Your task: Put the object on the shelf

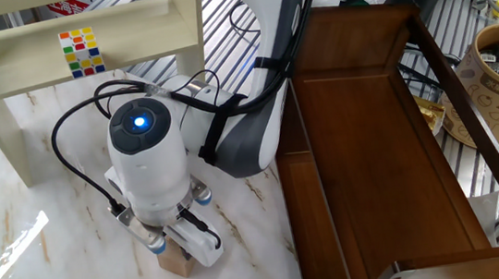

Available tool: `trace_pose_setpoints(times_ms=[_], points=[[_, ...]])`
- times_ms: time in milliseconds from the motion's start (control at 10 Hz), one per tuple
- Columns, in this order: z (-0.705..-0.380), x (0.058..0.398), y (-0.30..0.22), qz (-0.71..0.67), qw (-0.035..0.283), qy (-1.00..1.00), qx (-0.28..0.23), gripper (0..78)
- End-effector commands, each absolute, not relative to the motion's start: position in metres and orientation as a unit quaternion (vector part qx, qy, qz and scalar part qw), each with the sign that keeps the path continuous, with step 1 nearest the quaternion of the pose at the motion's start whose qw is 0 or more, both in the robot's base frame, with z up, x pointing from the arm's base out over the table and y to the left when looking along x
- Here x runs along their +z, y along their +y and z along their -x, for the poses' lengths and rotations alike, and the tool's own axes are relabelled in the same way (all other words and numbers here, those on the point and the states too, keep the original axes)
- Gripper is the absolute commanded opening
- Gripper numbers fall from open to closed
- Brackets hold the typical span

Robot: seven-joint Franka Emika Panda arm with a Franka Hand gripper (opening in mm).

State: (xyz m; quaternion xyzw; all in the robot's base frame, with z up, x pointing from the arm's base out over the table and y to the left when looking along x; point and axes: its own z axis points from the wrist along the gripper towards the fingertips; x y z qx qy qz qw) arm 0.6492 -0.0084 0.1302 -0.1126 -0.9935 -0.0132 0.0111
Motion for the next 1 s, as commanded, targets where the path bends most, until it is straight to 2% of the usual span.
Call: trace_pose_setpoints(times_ms=[100, 500, 600, 1000], points=[[-0.65, 0.132, -0.009, 0.113, 0.01, -0.993, -0.013, 77.4], [-0.65, 0.132, -0.009, 0.113, 0.01, -0.993, -0.013, 77.4], [-0.654, 0.119, -0.005, 0.087, 0.011, -0.996, -0.013, 77.4], [-0.655, 0.116, -0.004, 0.079, 0.012, -0.997, -0.012, 77.4]])
